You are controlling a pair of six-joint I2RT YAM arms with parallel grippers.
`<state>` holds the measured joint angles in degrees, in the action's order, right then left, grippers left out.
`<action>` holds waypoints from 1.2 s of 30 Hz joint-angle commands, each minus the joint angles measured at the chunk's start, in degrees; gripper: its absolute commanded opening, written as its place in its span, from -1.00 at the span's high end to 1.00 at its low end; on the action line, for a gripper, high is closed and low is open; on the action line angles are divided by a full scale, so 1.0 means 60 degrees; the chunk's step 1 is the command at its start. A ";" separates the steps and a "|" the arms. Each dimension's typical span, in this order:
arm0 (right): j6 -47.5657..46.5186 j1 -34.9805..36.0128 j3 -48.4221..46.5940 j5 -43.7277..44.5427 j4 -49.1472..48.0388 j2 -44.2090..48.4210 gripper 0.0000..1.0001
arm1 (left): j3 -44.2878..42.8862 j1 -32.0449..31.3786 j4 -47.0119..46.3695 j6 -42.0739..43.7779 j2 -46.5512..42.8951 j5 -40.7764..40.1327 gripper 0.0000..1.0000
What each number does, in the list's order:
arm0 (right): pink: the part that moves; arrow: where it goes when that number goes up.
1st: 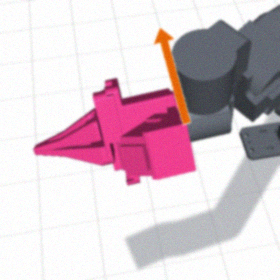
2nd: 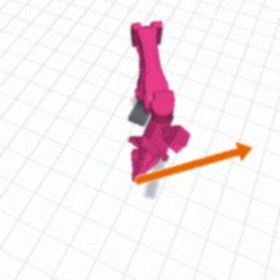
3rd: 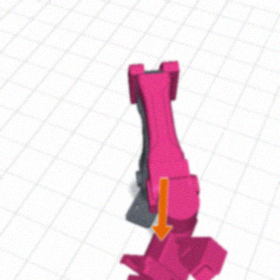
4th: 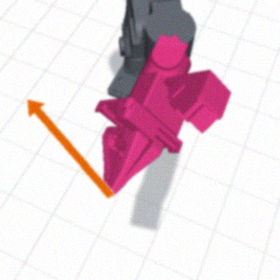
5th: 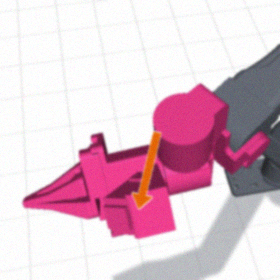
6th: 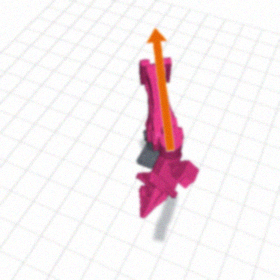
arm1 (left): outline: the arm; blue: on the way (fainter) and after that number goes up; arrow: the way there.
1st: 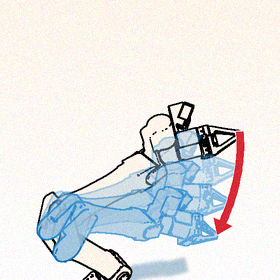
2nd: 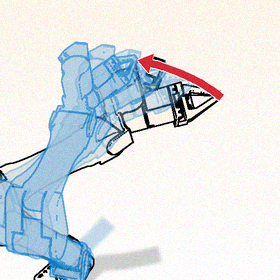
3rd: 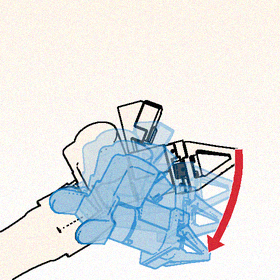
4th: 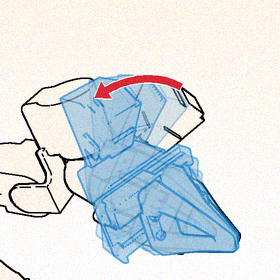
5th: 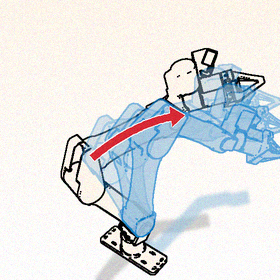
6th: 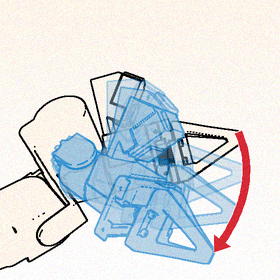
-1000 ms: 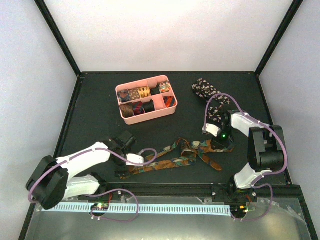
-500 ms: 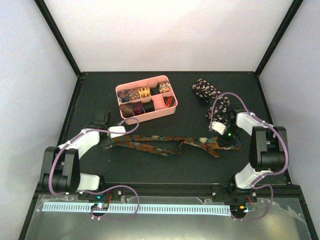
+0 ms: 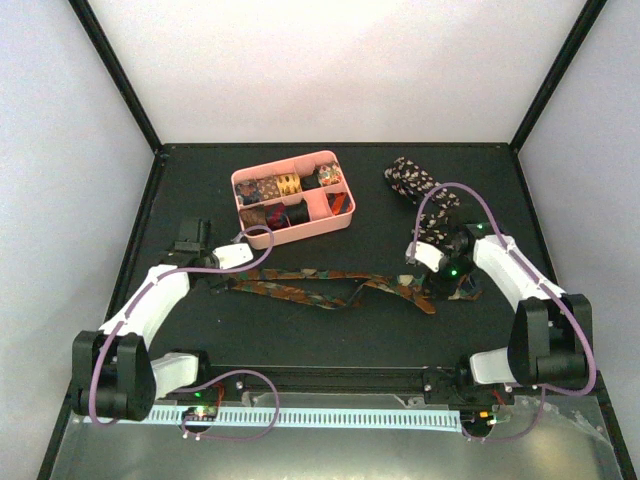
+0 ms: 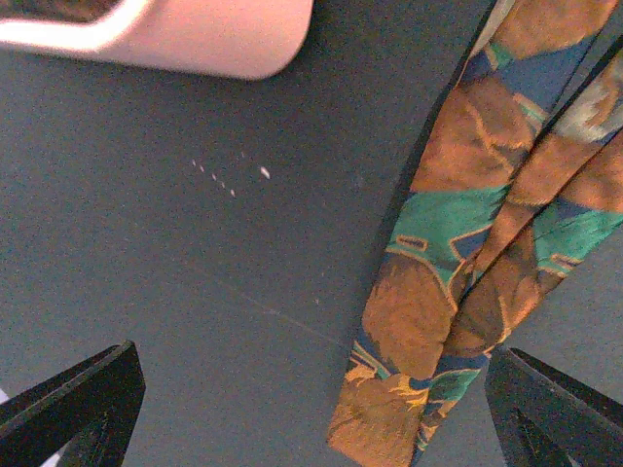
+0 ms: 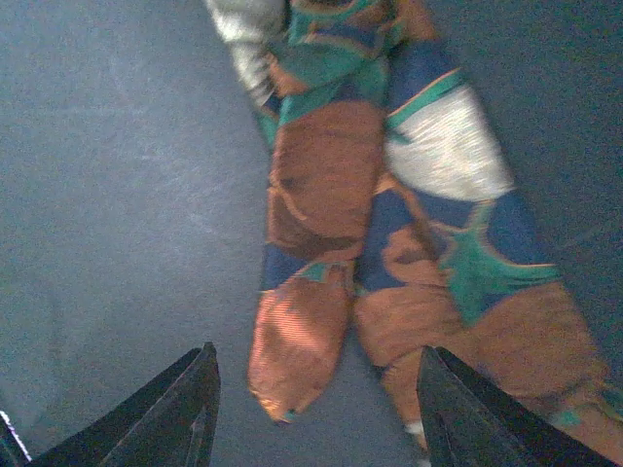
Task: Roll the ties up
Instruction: Adjust the tie at the center of the board.
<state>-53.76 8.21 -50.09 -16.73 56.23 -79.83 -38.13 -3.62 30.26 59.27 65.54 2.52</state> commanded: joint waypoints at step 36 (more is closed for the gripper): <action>-0.0572 -0.0203 0.0831 0.3829 -0.3848 -0.1902 0.97 | -0.0607 0.1722 0.1156 -0.0246 0.1243 0.3791 -0.93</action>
<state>-55.46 7.44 -46.74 6.02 36.14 -89.41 -38.33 2.46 30.61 52.88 71.59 12.45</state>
